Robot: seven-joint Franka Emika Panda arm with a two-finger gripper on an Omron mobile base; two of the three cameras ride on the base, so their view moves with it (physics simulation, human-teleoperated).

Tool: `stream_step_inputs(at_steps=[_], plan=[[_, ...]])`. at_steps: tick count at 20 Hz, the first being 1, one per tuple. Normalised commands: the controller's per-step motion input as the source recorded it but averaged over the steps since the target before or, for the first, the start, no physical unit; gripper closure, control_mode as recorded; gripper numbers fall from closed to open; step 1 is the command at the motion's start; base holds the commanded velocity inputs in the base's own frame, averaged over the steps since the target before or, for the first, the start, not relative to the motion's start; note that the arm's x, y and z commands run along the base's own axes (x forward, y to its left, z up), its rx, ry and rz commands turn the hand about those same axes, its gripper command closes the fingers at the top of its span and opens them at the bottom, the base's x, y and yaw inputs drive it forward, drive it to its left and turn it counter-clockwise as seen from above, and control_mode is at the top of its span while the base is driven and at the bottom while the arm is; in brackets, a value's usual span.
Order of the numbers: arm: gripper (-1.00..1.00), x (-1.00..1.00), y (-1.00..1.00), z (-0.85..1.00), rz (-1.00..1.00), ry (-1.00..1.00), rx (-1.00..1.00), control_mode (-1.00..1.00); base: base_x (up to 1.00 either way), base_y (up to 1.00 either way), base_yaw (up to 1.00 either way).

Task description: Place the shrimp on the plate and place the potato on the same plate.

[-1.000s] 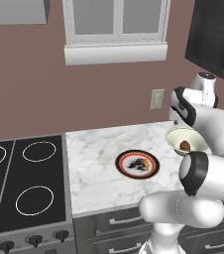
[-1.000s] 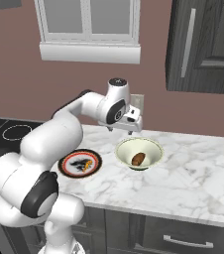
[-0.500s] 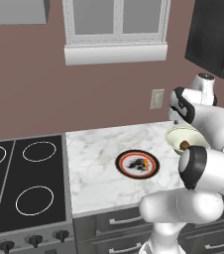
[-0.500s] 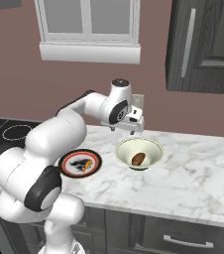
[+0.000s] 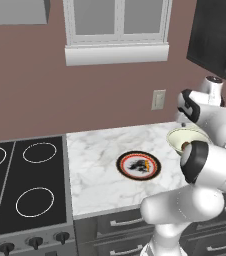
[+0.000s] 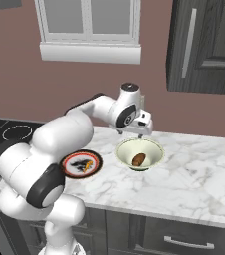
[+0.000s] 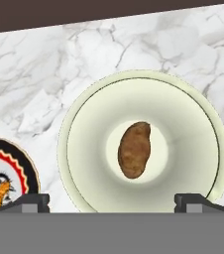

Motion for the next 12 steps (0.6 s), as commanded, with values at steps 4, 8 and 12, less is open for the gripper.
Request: stream_step_inputs(at_steps=[4, 8, 12], plan=[[-1.00, 0.00, -0.28, -0.12, 0.00, 0.00, 0.00, -1.00, 0.00, 0.00, 0.00], [-1.00, 0.00, -0.22, -0.17, 0.00, 0.00, 0.00, -1.00, 0.00, 0.00, 0.00], [-1.00, 0.00, -0.14, -0.21, 0.00, 0.03, 0.00, -1.00, 0.00, 0.00, 0.00]])
